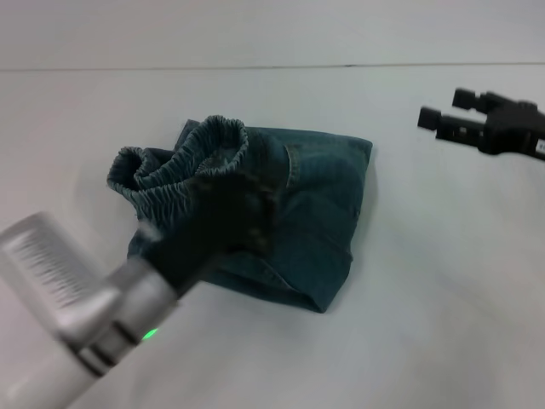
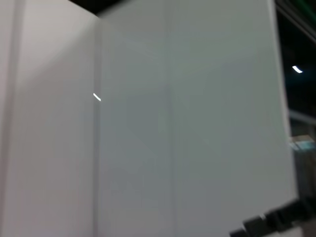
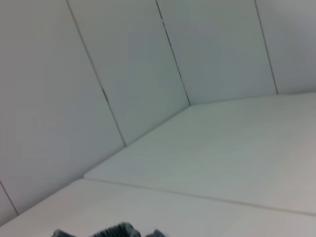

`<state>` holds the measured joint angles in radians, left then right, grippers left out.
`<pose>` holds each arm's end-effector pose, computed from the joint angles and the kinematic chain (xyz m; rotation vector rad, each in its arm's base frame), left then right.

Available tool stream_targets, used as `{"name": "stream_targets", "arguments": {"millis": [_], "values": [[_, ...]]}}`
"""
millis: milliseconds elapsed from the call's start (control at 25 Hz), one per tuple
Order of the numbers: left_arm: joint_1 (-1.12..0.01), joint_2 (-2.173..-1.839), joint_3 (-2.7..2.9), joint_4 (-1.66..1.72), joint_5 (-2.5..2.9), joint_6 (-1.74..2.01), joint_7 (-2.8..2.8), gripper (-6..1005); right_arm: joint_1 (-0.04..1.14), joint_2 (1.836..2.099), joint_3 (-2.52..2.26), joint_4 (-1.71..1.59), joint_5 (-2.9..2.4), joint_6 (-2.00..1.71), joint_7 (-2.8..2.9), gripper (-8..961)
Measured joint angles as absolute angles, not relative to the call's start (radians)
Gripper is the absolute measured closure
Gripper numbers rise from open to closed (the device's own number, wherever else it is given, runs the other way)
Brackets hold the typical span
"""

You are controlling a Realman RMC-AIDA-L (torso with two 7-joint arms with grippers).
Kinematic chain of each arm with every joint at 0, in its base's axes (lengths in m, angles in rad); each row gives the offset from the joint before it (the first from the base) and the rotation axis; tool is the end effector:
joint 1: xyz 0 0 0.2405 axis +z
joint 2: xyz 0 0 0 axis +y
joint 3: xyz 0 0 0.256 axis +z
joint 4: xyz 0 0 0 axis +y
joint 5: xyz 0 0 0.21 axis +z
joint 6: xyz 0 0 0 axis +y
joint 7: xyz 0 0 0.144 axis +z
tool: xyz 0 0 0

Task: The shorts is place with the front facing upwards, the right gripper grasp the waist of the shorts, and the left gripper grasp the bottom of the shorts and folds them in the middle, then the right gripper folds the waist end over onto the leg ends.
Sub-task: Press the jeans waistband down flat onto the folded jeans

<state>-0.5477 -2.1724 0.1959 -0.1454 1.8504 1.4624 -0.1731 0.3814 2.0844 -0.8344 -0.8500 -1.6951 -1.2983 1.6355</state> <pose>-0.2233 0.2779 -0.1076 -2.1796 -0.1849 -1.0597 0.2746 0.3498 0.0416 -2.3108 0.8714 0.8110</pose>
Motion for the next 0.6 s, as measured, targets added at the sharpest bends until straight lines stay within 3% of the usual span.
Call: {"name": "stream_targets", "arguments": {"millis": [240,600], "values": [[-0.643,-2.175,0.168,-0.153,1.856,1.198,-0.171,1001,0.36,2.086,-0.827,-0.807,-1.694,-1.299,1.611,6],[-0.618,-2.169,-0.092,-0.068,1.854,1.024,-0.169,1001,0.348,2.086,-0.826,-0.771,-1.691,-1.304,1.602,6]]}}
